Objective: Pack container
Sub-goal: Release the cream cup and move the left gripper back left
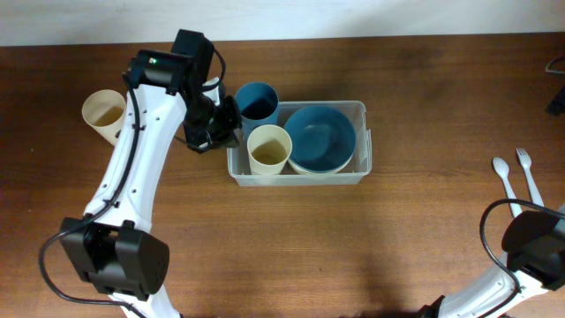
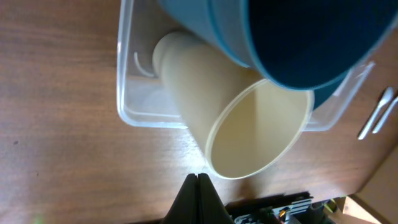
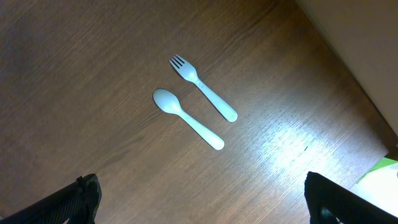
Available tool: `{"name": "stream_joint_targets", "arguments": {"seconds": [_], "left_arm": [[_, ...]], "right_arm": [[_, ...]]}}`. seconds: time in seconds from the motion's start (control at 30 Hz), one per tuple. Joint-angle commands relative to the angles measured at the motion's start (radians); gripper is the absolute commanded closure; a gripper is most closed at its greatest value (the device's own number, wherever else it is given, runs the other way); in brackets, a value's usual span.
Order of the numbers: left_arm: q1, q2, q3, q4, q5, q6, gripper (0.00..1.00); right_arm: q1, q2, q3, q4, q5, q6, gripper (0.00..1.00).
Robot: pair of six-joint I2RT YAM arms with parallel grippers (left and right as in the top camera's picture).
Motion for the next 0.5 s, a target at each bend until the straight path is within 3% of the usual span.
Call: {"name": "stream_joint_targets", "arguments": {"seconds": [0.0, 0.33, 0.47], "left_arm": [[0.003, -0.004, 0.058, 0.011, 0.020, 0.021, 0.99], [0.109, -0.004, 0.202, 0.004, -0.078, 0.021, 0.97], [0.163, -0.004, 0.287, -0.042, -0.262, 0.020, 0.81]], "right_arm": [[0.000, 0.003, -0.004, 0.000, 0.015, 0.000, 0.01], [0.000, 0.003, -0.004, 0.000, 0.015, 0.000, 0.01], [0.000, 0.003, -0.004, 0.000, 0.015, 0.000, 0.01]]}}
